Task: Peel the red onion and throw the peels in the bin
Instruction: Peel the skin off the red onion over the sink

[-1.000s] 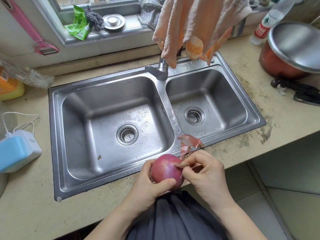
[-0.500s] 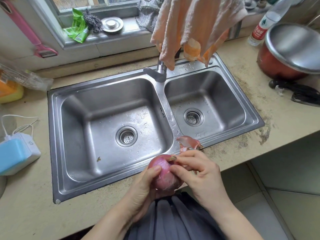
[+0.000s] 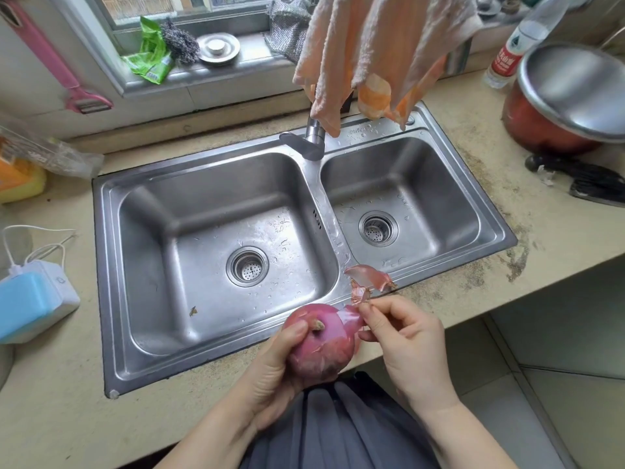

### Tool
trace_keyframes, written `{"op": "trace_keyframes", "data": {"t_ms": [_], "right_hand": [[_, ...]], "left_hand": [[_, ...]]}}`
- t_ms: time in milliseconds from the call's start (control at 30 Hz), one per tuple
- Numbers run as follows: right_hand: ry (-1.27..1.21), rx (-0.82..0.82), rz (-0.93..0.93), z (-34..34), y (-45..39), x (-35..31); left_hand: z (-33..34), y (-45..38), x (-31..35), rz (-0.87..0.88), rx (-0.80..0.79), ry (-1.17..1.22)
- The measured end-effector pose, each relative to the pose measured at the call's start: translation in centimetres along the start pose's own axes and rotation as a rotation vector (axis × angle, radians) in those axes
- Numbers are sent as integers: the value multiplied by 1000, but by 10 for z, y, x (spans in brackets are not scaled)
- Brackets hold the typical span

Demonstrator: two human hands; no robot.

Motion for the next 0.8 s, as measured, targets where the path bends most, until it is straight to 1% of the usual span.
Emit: {"op": "trace_keyframes", "data": {"t_ms": [67,167,233,300,367,433,500,567,633,700,767,800], "right_hand": [[-136,-6,123,2,-1,1],[-314,-6,211,4,-2,-1],[-453,-43,270,5,-3,-3],[-571,-96,345,6,-1,-2],[-656,-141,421,7,1,0],[-750,-140,477,7,0,4],[-829,-72,510,3,-7,10],[-849,76,533,-5,-16,19],[-809,259,555,-17,-23,31],[-729,398,560,-30,-27,46],[-656,450,542,-41,-32,60],[-618,440,529,-45,-34,64]], "left_hand": [[0,-2,0,1,33,19],[0,-6,1,3,25,87],[-2,-7,1,10,-8,137],[-3,-7,1,41,-26,114],[-1,-8,1,90,15,44],[0,-11,1,130,57,19],[-1,-14,2,146,77,27],[-5,-15,2,147,85,35],[-12,-13,2,137,79,52],[-18,-13,-1,129,69,70],[-22,-12,-2,125,68,59],[-23,-13,-1,129,79,39]]}}
Point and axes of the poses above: each hand's wrist, its own y-axis away from the middle knuckle, its own z-axis out of the palm, x = y × z, the point moved 1 cm from there along -y, towards the middle knuckle, and after that the axes turned 5 degrees about x, right-handed, at the moved point
